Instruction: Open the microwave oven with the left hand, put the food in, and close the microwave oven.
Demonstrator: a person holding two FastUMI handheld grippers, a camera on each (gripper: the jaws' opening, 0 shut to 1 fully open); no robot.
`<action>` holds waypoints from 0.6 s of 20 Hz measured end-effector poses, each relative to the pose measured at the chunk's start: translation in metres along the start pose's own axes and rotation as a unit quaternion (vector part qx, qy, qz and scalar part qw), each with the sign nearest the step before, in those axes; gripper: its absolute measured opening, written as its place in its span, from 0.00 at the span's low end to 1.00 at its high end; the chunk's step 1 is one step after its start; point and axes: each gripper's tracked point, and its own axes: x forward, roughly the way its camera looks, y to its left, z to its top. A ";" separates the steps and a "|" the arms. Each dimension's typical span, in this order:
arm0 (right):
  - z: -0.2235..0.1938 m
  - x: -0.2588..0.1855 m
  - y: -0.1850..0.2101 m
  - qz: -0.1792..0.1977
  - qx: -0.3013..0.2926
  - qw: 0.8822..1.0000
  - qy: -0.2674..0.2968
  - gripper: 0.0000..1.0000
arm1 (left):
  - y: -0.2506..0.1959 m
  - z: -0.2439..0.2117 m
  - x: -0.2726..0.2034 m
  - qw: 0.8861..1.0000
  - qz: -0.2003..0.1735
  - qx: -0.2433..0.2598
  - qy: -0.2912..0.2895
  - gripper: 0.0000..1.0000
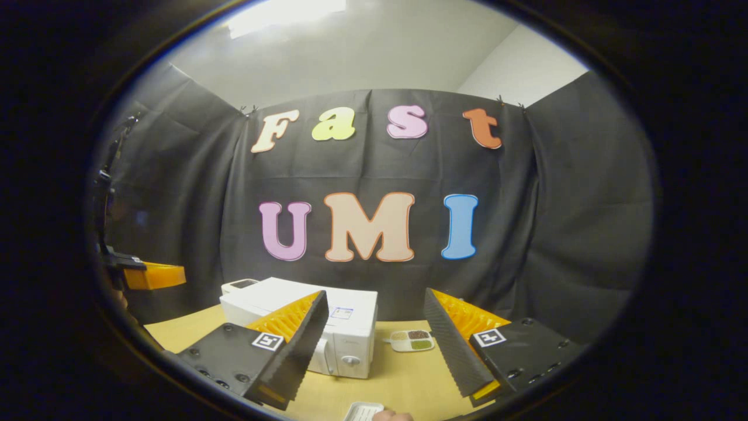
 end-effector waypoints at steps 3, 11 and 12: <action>-0.002 -0.008 0.007 0.003 -0.001 1.000 0.002 0.95 | -0.018 0.015 -0.011 0.999 -0.033 0.001 -0.027 0.65; -0.002 -0.021 0.022 0.007 -0.006 1.000 0.003 0.95 | -0.017 0.009 -0.024 0.999 -0.025 0.008 -0.022 0.93; -0.001 -0.021 0.023 0.007 -0.005 1.000 0.004 0.95 | -0.015 0.008 -0.025 0.999 -0.025 0.011 -0.021 0.95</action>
